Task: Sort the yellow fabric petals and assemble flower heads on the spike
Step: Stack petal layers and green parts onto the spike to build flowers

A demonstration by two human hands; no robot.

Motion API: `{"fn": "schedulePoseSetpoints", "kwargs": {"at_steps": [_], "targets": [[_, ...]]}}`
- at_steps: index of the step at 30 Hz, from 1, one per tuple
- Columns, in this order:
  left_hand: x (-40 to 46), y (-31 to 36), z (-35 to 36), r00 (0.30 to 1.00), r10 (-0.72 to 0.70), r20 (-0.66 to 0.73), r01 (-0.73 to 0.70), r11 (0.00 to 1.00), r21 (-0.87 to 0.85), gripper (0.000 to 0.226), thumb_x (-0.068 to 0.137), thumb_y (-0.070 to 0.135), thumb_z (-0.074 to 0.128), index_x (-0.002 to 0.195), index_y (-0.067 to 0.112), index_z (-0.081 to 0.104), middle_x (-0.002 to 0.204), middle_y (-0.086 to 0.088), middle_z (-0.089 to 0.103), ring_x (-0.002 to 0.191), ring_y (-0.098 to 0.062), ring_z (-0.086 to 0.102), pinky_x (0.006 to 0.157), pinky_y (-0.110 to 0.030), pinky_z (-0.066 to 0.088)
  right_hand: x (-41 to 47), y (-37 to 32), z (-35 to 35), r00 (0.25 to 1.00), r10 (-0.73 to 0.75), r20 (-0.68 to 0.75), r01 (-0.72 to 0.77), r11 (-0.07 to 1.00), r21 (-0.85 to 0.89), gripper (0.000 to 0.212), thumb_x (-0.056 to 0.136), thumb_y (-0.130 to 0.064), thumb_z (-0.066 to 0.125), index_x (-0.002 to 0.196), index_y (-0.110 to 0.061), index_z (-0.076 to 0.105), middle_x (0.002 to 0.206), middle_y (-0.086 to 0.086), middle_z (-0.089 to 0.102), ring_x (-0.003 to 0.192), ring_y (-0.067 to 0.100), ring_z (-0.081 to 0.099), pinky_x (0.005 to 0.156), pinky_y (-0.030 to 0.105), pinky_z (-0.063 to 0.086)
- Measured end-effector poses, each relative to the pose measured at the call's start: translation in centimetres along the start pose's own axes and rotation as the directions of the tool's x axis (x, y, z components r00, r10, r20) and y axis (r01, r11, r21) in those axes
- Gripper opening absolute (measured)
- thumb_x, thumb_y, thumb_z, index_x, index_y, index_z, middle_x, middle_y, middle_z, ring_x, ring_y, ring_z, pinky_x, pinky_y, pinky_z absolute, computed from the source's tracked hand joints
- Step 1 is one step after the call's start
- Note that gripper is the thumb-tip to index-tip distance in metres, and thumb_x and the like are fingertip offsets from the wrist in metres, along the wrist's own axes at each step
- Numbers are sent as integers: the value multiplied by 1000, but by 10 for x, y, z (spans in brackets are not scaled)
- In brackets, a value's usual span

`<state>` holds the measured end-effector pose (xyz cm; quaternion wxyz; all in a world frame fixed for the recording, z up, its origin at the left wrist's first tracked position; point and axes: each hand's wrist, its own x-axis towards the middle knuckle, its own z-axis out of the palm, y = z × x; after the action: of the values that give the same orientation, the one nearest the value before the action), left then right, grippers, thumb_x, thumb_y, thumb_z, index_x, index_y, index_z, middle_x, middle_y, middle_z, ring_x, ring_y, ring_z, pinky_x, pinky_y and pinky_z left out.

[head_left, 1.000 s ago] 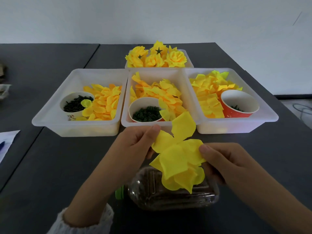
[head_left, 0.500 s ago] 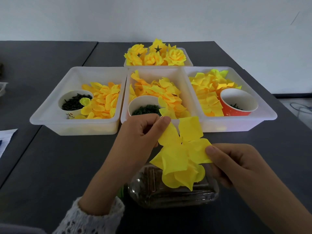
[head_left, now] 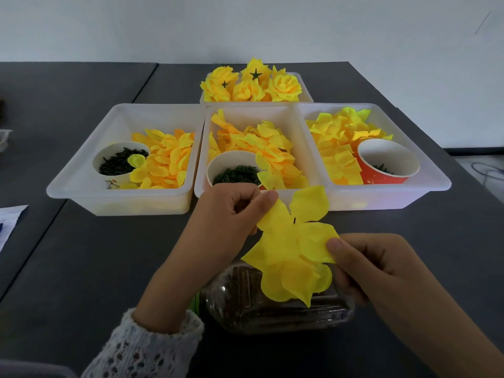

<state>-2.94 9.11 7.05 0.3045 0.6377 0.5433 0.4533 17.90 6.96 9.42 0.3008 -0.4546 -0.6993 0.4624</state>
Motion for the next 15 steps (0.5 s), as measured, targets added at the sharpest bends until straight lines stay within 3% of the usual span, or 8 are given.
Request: {"fn": "schedulePoseSetpoints", "kwargs": {"at_steps": [3, 8, 12, 15], "targets": [[0, -4, -1, 1000, 0, 12, 0, 999, 39, 41, 93, 39, 55, 56, 23, 50, 47, 12, 50, 45, 0, 48, 50, -8, 36, 0, 0, -1, 1000, -7, -5, 7, 1000, -11, 55, 93, -48, 46, 45, -23, 48, 41, 3, 45, 38, 4, 37, 44, 14, 34], [-5, -14, 4, 996, -53, 65, 47, 994, 95, 42, 93, 39, 58, 54, 24, 51, 47, 10, 49, 45, -1, 43, 47, -13, 36, -2, 14, 1, 998, 61, 11, -59, 994, -91, 44, 78, -49, 46, 44, -22, 48, 40, 0, 44, 37, 4, 38, 46, 12, 35], [-11, -23, 7, 986, -124, 108, 102, 977, 190, 43, 90, 47, 57, 55, 23, 50, 46, 9, 49, 44, -2, 44, 49, -25, 40, -6, 33, 9, 984, 170, 46, -164, 980, -115, 42, 78, -49, 47, 46, -22, 52, 40, -4, 49, 38, 3, 44, 63, 27, 52], [-15, -27, 9, 982, -148, 114, 114, 958, 264, 44, 88, 54, 54, 57, 24, 53, 49, 10, 49, 46, -3, 44, 51, -29, 39, -6, 41, 10, 978, 203, 53, -195, 973, -126, 40, 76, -50, 47, 48, -21, 52, 41, -5, 51, 38, 1, 46, 53, 18, 47]]}}
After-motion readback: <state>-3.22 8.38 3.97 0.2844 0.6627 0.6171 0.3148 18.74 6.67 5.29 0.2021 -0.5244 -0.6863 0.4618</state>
